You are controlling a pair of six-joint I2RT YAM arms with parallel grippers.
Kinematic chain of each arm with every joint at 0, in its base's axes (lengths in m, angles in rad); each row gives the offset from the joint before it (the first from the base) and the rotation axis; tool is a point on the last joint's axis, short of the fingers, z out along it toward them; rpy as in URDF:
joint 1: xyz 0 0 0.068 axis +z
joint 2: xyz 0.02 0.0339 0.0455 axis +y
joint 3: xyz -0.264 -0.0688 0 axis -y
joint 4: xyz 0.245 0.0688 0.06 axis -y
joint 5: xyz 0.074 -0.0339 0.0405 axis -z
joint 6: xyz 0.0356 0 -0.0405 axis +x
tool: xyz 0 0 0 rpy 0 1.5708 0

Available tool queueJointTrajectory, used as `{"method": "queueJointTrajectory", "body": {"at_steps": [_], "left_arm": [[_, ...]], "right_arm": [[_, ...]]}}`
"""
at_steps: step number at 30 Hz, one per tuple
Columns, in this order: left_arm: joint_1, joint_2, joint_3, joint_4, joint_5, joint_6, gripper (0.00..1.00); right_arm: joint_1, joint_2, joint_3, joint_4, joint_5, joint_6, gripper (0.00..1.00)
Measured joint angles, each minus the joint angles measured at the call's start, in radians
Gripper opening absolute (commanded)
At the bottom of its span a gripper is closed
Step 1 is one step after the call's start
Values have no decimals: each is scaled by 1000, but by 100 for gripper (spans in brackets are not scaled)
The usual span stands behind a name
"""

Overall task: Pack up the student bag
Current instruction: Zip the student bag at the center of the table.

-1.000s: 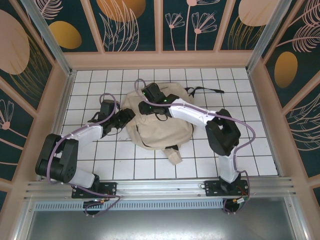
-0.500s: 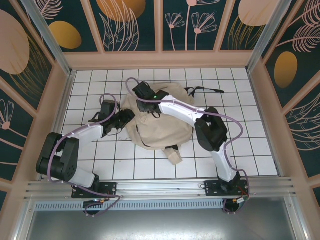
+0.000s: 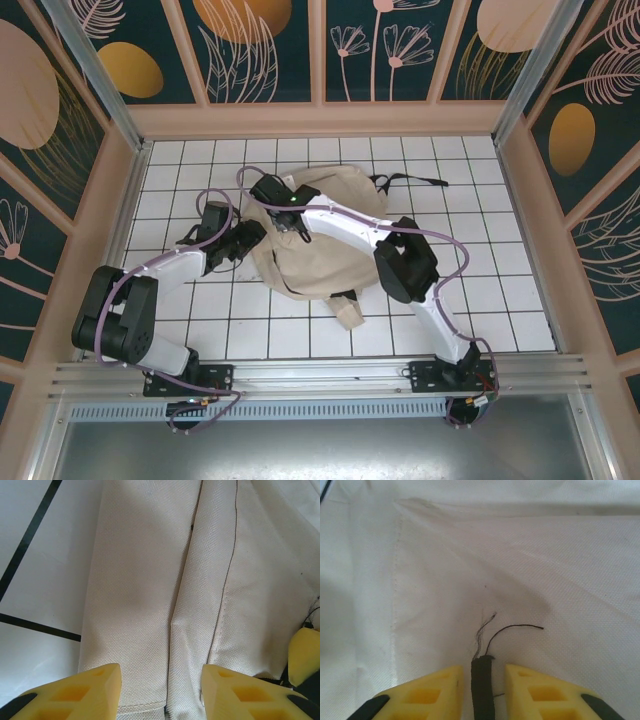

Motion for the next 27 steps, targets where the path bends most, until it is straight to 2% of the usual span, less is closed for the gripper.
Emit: {"method": "queueJointTrajectory", "body": {"at_steps": [9,14,20,27], "left_arm": [[0,-3,0,-10,-3,0,46],[0,-7,0,-11,-3,0,47],[0,-24,0,-18,-2,1,47],[0,-52,15,-13,63,-3,48]], "right_arm": [[17,61,69,-53,86,13,15],[21,71,79,-74,131,32,0],[30,70,86,-80,163,43,0],[31,-93,-111,22,154,52,0]]}}
